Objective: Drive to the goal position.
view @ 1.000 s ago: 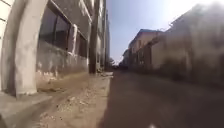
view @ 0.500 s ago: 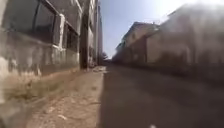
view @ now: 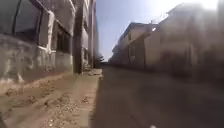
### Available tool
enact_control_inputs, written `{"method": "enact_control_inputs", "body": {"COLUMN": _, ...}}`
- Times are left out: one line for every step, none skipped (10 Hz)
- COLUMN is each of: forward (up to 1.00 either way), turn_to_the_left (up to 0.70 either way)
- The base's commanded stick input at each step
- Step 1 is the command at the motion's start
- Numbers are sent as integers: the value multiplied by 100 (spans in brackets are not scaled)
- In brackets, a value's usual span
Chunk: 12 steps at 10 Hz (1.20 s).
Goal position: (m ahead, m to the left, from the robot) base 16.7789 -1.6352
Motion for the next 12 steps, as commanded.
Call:
{"method": "enact_control_inputs", "body": {"forward": 100, "turn_to_the_left": 0}}
{"method": "enact_control_inputs", "body": {"forward": 100, "turn_to_the_left": 0}}
{"method": "enact_control_inputs", "body": {"forward": 100, "turn_to_the_left": 0}}
{"method": "enact_control_inputs", "body": {"forward": 100, "turn_to_the_left": 0}}
{"method": "enact_control_inputs", "body": {"forward": 100, "turn_to_the_left": 0}}
{"method": "enact_control_inputs", "body": {"forward": 100, "turn_to_the_left": 0}}
{"method": "enact_control_inputs", "body": {"forward": 100, "turn_to_the_left": 0}}
{"method": "enact_control_inputs", "body": {"forward": 100, "turn_to_the_left": 0}}
{"method": "enact_control_inputs", "body": {"forward": 100, "turn_to_the_left": 0}}
{"method": "enact_control_inputs", "body": {"forward": 100, "turn_to_the_left": 5}}
{"method": "enact_control_inputs", "body": {"forward": 100, "turn_to_the_left": 23}}
{"method": "enact_control_inputs", "body": {"forward": 100, "turn_to_the_left": 14}}
